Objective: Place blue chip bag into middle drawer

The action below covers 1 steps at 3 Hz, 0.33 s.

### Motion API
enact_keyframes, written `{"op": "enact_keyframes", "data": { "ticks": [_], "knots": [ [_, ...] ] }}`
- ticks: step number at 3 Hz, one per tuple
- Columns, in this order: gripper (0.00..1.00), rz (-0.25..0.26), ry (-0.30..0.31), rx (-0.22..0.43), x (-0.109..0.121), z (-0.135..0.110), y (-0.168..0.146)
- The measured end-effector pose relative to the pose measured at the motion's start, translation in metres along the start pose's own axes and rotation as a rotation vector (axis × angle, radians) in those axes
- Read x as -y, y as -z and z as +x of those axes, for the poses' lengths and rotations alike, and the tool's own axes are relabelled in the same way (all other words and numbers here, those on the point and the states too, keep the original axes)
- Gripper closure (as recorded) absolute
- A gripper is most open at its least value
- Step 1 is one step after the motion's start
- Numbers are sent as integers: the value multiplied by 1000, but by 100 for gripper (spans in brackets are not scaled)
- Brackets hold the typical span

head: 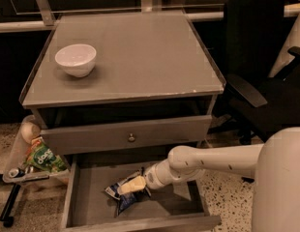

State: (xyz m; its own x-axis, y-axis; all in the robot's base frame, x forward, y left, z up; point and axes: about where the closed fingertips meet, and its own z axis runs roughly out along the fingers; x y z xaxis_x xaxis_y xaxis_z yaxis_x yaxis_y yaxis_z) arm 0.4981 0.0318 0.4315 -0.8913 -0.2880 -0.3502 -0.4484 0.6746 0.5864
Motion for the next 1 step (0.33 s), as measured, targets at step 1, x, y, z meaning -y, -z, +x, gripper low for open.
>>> {"op": "enact_keyframes", "data": {
  "ticks": [1],
  "knots": [
    [0,0,0,0,0,0,0]
  ]
}}
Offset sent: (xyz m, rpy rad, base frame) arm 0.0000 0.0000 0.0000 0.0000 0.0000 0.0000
